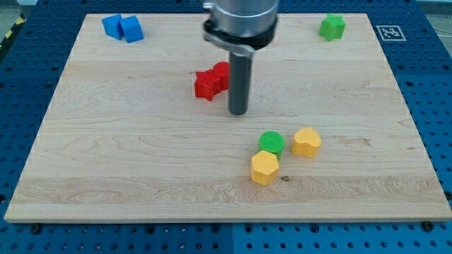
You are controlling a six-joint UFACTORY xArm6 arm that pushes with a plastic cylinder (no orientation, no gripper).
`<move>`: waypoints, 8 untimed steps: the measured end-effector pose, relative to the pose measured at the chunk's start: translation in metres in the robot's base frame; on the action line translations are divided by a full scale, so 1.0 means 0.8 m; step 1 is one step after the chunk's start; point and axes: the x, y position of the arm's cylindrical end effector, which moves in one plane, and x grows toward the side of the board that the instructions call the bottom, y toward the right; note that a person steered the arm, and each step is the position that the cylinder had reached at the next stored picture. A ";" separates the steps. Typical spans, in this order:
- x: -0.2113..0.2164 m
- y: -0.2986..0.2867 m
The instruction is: Push green circle left to the green star
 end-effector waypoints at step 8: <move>0.058 0.060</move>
